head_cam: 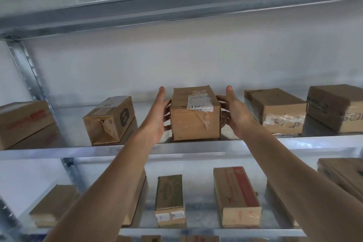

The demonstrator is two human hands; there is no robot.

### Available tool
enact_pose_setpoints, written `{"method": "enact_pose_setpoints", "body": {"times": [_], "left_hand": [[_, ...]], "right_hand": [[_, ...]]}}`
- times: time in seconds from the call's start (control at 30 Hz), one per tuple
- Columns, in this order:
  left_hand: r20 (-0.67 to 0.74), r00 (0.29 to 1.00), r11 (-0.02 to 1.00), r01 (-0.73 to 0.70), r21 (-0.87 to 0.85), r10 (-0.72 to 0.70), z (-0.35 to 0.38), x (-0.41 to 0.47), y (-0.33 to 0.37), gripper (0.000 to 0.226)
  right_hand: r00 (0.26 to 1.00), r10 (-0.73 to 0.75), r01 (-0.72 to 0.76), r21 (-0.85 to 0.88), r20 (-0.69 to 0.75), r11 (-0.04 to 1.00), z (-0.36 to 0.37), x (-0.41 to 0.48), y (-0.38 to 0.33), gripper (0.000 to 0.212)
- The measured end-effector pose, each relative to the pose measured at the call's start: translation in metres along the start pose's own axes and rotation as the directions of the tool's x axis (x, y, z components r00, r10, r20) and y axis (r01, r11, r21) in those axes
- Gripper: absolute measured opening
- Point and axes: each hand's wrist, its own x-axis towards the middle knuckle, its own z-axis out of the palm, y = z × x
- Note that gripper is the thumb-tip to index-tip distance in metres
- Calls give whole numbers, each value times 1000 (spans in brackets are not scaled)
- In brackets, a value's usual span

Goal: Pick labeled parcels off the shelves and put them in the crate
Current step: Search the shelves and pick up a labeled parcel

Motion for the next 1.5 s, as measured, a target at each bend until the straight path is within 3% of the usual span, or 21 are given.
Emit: {"method": "enact_pose_setpoints", "body": {"times": [0.1, 0.27, 0.4, 0.6, 0.77, 0.9, 1.0, 1.1, 1.27, 1.5], "left_hand": [[-44, 997, 997, -66, 36, 67, 2, -5, 11, 87], [-64, 973, 973, -216, 85, 222, 14, -13, 48, 70], [21, 936, 928, -351, 127, 351, 42, -30, 71, 67], [181, 903, 900, -414, 132, 389, 104, -46, 76, 74], [261, 906, 912, -380, 153, 333, 161, -37, 66, 69], [226, 965, 964, -177, 197, 131, 200, -16, 44, 74], [125, 992, 979, -33, 202, 8, 222, 1, 28, 75], [76, 994, 986, 62, 155, -74, 237, 13, 14, 76], [22, 995, 990, 98, 102, -101, 253, 11, 7, 57], [-61, 998, 1000, 11, -18, -12, 252, -2, 18, 64]], "right_hand": [[999, -24, 23, -29, -32, 999, -2, -2, -7, 67], [987, -151, 144, -127, -50, 981, -6, -21, -42, 71], [968, -235, 217, -173, -90, 961, -18, -37, -67, 73], [956, -232, 197, -192, -179, 961, -68, -49, -79, 74], [950, -241, 195, -223, -201, 955, -126, -42, -80, 70], [956, -186, 124, -262, -226, 957, -174, -27, -72, 76], [972, -85, 12, -315, -219, 949, -206, -3, -61, 68], [970, 16, -104, -353, -242, 930, -217, 2, -54, 95], [985, 122, -158, -342, -124, 927, -225, 1, -47, 88], [1000, -1, -5, -248, -23, 969, -222, -11, -58, 75]]}}
